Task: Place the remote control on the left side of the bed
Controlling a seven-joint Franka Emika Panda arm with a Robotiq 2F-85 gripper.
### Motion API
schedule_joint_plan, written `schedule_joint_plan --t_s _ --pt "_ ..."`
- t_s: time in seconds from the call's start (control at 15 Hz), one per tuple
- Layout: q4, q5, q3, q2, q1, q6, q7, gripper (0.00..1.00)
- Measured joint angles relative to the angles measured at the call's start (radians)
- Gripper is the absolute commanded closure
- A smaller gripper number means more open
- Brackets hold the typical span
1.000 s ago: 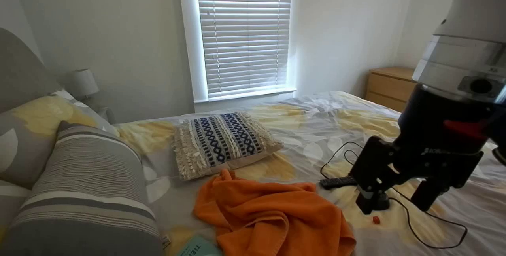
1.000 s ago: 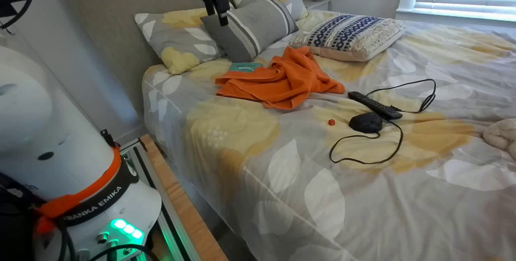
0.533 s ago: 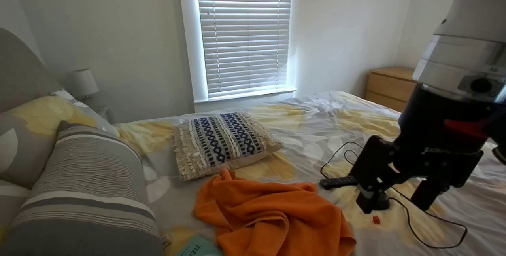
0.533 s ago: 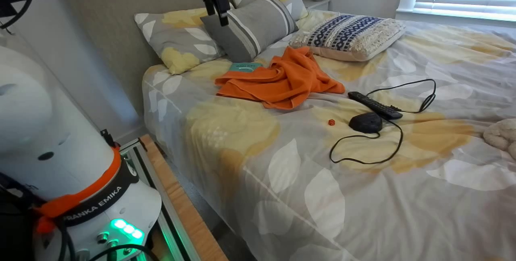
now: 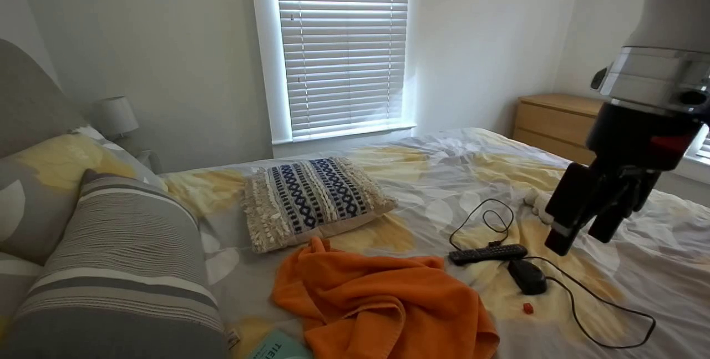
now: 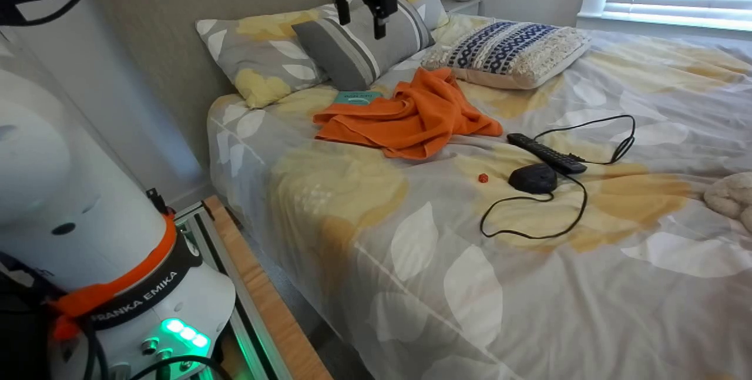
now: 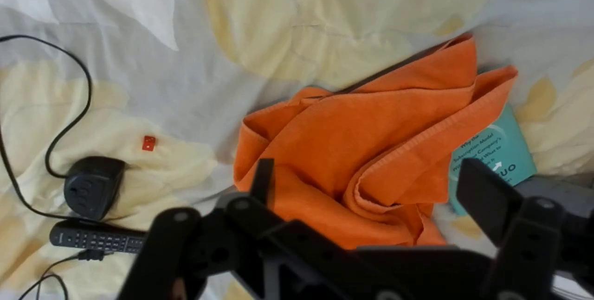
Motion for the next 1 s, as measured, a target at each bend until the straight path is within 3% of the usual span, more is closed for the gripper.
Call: schedule_joint_plan --t_s 0.13,0.33,0.73,1.0 --pt "0.061 -0.002 -0.042 0.065 -0.003 -0.042 -0.131 0.0" --pt "0.164 -0.078 -0.054 0.191 -0.019 -0.066 -0.248 0.0" --pt "0.302 -0.372 -0.048 0.413 -0.03 0.012 -0.306 0.0" --pt "0.333 -0.431 -0.047 0.469 -0.035 0.047 -0.31 0.0"
